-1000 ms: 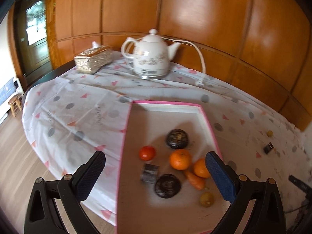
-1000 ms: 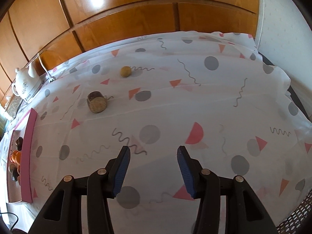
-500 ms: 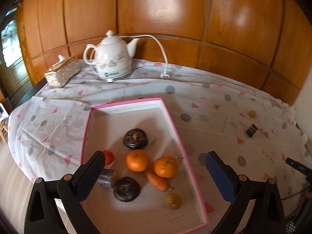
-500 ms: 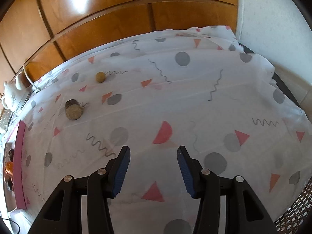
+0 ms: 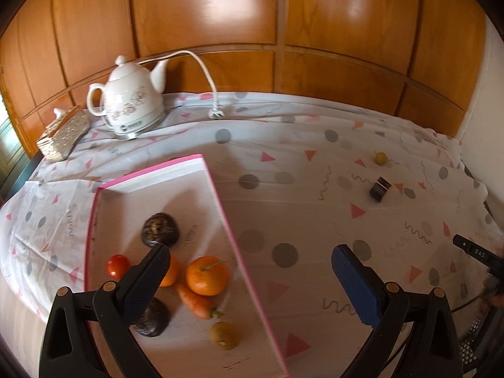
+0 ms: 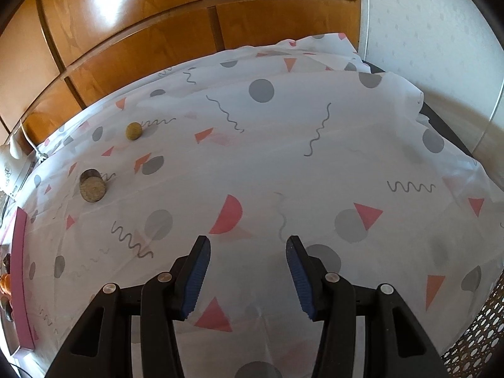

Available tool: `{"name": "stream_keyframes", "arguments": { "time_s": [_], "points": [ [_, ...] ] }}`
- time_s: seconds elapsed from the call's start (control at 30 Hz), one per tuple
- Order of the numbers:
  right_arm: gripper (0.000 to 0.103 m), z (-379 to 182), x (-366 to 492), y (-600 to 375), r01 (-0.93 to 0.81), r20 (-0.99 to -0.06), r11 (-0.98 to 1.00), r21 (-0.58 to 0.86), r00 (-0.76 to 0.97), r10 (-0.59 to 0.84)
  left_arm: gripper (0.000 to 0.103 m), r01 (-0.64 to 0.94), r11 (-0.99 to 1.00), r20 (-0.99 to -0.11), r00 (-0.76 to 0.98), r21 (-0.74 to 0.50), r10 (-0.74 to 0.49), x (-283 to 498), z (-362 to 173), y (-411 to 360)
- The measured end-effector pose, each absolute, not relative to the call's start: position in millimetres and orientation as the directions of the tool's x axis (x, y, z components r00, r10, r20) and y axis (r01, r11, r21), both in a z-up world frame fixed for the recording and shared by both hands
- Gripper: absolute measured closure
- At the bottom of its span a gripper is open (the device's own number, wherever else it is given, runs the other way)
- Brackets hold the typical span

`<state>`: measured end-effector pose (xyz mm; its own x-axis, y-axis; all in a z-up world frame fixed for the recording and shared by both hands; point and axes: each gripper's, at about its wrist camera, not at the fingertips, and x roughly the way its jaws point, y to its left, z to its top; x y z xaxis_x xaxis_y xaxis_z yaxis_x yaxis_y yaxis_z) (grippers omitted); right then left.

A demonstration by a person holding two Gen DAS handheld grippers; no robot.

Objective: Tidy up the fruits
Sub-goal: 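Swing both tools back toward the remaining dark slice and yellow fruit, then lower the left tool onto the dark cylindrical slice and close on it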

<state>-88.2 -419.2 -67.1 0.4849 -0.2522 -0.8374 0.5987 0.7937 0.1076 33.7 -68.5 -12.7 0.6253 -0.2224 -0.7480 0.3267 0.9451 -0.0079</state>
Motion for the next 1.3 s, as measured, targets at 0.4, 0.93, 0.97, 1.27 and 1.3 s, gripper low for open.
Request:
{"name": "stream_keyframes", "arguments": {
  "time_s": [0.4, 0.93, 0.97, 1.27, 1.3],
  "points": [
    [0.052, -74.3, -92.7, -424.2, 0.627, -0.836, 0.775, 0.081, 0.466, -0.290, 0.004, 0.428, 0.900, -0.806, 0.501, -0.088, -0.317, 50.6, -30.8, -117.5],
    [0.051, -79.1, -98.3, -426.1, 0.648, -0.815, 0.760, 0.054, 0.469, -0.342, 0.047, 0.568, 0.812, -0.834, 0.378, -0.134, -0.402, 73.0, -45.2, -204.8],
    [0.050, -79.2, -98.1, -426.3, 0.646, -0.815, 0.761, 0.057, 0.470, -0.339, 0.049, 0.578, 0.806, -0.835, 0.375, -0.131, -0.404, 74.4, -46.1, -212.3],
    [0.047, -80.1, -98.2, -425.9, 0.641, -0.814, 0.765, 0.065, 0.477, -0.331, 0.051, 0.627, 0.772, -0.830, 0.371, -0.106, -0.416, 92.6, -49.2, -261.4],
    [0.047, -80.2, -98.1, -425.8, 0.640, -0.814, 0.765, 0.067, 0.478, -0.330, 0.051, 0.632, 0.768, -0.831, 0.370, -0.104, -0.416, 94.4, -50.1, -265.7]
  ]
}}
